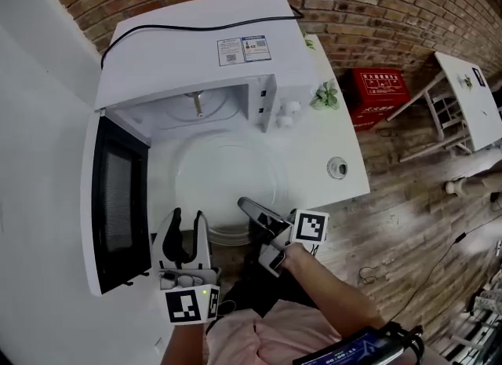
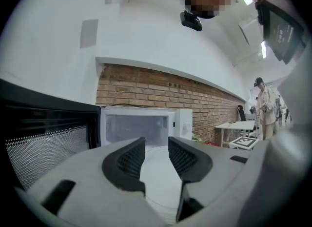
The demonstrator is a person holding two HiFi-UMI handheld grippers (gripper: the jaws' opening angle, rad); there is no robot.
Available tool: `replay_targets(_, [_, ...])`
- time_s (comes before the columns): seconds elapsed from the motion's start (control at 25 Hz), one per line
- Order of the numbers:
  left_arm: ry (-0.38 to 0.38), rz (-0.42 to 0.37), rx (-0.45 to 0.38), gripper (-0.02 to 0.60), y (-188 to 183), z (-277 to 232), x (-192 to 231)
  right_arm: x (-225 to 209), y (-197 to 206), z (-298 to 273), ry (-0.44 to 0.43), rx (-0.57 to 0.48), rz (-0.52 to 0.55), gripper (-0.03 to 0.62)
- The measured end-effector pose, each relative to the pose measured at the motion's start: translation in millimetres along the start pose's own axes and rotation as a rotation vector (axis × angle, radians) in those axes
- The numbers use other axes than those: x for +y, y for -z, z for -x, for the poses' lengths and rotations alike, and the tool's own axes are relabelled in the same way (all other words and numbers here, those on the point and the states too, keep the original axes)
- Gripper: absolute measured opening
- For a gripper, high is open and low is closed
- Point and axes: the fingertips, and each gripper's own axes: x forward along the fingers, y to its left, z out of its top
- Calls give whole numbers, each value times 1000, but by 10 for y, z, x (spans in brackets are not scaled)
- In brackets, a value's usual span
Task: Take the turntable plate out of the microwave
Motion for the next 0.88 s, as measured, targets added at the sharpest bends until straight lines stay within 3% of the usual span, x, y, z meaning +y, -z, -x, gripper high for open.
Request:
replay_targets(0.2, [56, 8, -11, 158, 11, 98, -269, -139, -91, 632, 67, -109, -24, 29])
replay_targets(0.52, [135, -7, -11, 158, -3, -69, -797, -390, -597, 1550, 160, -258, 9, 29])
replay_targets(0.88, [120, -19, -7, 158, 3, -294, -1244, -590, -1292, 1955, 161, -308, -9, 29])
